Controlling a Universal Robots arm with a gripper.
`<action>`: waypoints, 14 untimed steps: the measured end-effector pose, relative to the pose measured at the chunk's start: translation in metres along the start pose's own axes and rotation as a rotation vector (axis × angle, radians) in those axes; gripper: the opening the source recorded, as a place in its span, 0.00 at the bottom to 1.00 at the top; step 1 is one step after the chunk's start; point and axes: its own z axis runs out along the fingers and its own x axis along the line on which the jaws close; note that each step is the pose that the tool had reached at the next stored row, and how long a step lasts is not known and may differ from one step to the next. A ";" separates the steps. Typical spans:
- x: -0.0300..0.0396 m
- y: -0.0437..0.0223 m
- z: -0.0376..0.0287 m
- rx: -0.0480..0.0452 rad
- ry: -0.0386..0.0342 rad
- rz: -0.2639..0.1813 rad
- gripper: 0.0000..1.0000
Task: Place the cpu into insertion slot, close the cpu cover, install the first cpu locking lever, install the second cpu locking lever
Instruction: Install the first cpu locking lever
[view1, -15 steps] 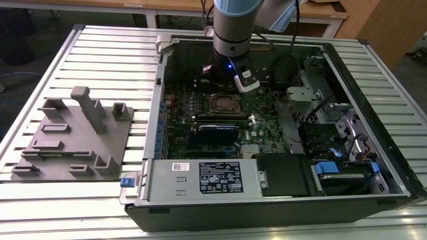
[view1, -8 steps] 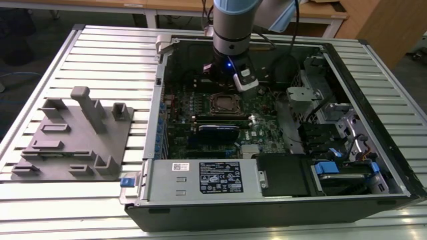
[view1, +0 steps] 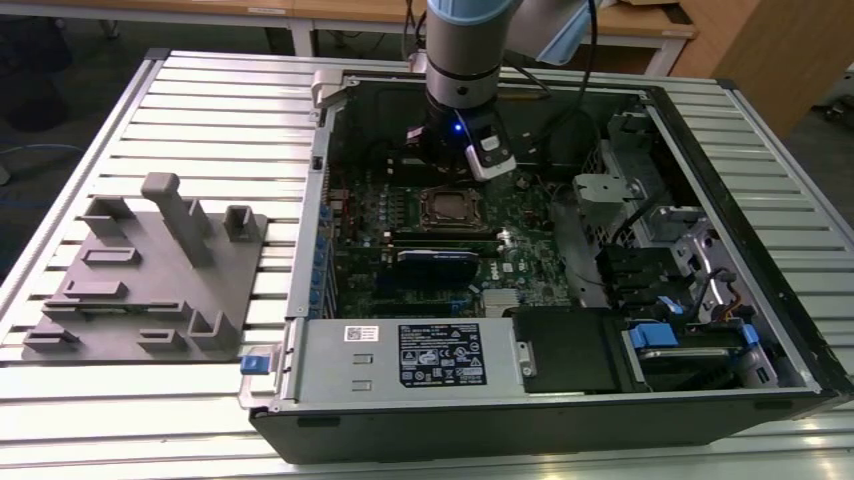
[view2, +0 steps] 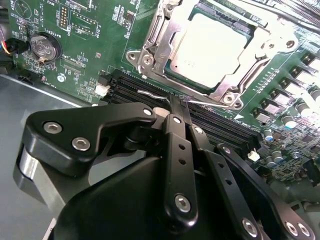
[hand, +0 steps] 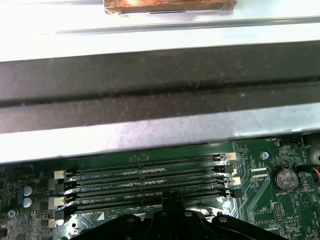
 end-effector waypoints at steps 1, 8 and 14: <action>0.0000 0.0000 -0.0001 0.0002 0.0001 0.000 0.10; 0.0001 -0.0002 0.0016 0.0013 -0.0029 0.013 0.10; 0.0004 0.0004 0.0039 0.0034 -0.0085 0.038 0.10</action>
